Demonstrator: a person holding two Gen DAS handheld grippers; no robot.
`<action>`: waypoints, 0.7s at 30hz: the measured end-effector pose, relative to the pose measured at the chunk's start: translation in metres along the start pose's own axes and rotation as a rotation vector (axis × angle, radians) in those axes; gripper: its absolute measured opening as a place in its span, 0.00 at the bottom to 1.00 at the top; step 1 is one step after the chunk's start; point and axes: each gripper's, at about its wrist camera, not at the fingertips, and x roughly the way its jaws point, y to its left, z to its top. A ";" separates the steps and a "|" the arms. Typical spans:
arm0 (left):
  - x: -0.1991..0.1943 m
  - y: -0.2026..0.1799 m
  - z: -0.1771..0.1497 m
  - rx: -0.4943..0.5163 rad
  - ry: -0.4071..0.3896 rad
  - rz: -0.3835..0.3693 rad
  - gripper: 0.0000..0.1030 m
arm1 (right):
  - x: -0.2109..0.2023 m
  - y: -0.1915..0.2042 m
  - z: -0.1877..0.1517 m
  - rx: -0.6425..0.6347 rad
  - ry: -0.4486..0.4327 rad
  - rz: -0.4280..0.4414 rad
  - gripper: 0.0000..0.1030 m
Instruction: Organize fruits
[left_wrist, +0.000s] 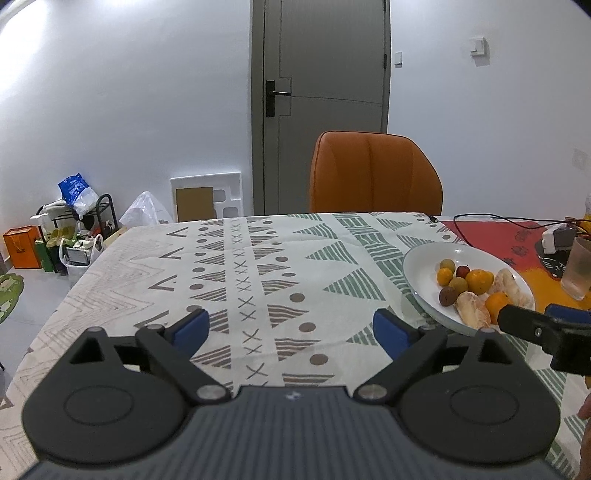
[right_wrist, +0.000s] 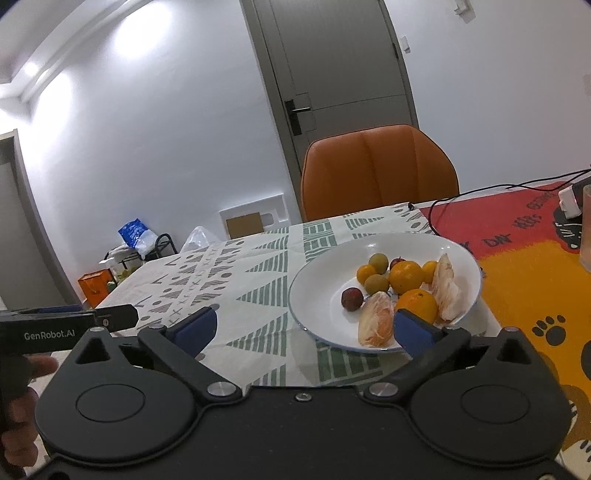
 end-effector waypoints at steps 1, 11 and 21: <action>-0.002 0.001 0.000 -0.002 0.001 0.000 0.92 | -0.002 0.001 -0.001 -0.004 0.000 0.003 1.00; -0.017 0.009 -0.005 -0.004 0.012 0.004 0.92 | -0.016 0.010 -0.006 -0.029 0.006 0.019 1.00; -0.028 0.017 -0.013 -0.007 0.029 0.006 0.92 | -0.028 0.014 -0.010 -0.044 0.001 0.030 1.00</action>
